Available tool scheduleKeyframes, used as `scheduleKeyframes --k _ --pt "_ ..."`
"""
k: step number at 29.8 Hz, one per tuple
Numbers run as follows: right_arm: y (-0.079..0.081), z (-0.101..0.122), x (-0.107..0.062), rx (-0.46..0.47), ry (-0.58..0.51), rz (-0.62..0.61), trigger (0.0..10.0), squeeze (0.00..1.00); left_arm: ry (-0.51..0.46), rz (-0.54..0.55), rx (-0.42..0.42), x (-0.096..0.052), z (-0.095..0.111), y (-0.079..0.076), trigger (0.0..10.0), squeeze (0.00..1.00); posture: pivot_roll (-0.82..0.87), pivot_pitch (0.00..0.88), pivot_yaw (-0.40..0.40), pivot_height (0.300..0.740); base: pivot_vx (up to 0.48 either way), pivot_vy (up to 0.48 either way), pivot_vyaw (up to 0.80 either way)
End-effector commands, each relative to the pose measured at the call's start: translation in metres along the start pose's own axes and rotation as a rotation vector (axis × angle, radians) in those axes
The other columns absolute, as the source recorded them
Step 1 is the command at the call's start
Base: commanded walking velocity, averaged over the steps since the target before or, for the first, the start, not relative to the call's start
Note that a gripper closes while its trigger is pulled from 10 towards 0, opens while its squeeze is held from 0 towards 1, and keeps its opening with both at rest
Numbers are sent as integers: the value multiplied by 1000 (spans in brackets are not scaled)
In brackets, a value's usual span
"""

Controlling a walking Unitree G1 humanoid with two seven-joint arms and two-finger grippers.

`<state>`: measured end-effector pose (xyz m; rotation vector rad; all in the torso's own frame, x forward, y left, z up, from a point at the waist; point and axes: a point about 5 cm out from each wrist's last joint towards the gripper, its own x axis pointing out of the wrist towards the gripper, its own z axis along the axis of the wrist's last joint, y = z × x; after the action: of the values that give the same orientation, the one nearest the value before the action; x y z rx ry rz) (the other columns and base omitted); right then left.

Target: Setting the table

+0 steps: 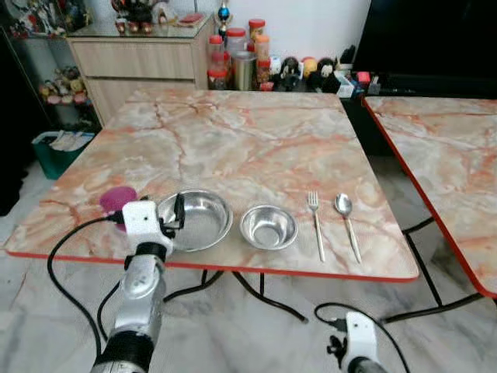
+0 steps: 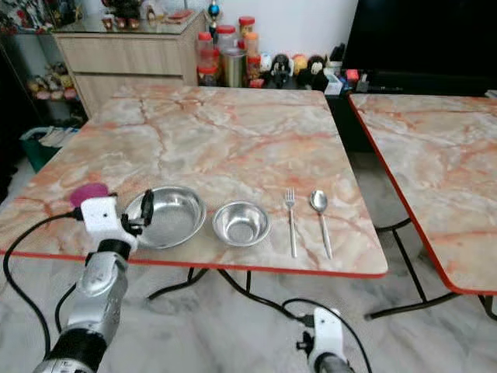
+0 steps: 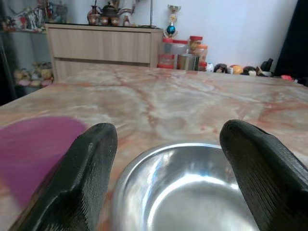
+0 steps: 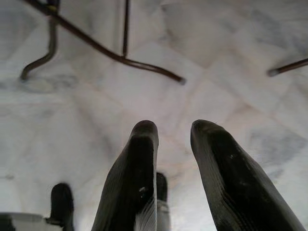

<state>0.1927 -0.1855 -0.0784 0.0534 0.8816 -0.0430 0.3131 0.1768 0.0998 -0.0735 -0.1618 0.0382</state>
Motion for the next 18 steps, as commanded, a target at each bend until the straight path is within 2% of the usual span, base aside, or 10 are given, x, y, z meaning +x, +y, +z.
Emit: scheduleKeyframes --k 1,2,3,4,5,7,13,17,18 --pt "-2 1 0 1 -5 -7 10000 0 23 -20 -31 0 3 1 10000 0 32 0 2 740 0 0 0" --pt "-2 1 0 2 -4 -8 10000 0 45 -25 -55 0 2 1 10000 0 32 0 2 740 0 0 0" --pt "-2 0 0 3 -2 -8 10000 0 94 -21 -116 0 -1 1 10000 0 32 0 2 740 0 0 0" --pt "-2 0 0 3 -2 -8 10000 0 94 -21 -116 0 -1 1 10000 0 32 0 2 740 0 0 0" --pt "-1 0 0 5 0 -7 10000 0 133 -10 -215 2 0 3 10000 0 35 0 7 740 0 0 0" --pt "0 -1 0 5 0 -6 10000 0 148 -6 -260 2 1 4 10000 0 35 0 7 740 0 0 0" --pt "-1 -2 -1 7 4 -9 10000 0 277 -69 -293 4 3 -2 10000 0 34 0 11 740 0 0 0" --pt "-1 -2 0 7 2 -9 10000 0 291 -68 -301 4 3 -2 10000 0 32 0 10 740 0 0 0" --pt "-1 -1 0 8 0 -9 10000 0 321 -46 -309 5 2 -2 10000 0 29 0 11 740 0 0 0"
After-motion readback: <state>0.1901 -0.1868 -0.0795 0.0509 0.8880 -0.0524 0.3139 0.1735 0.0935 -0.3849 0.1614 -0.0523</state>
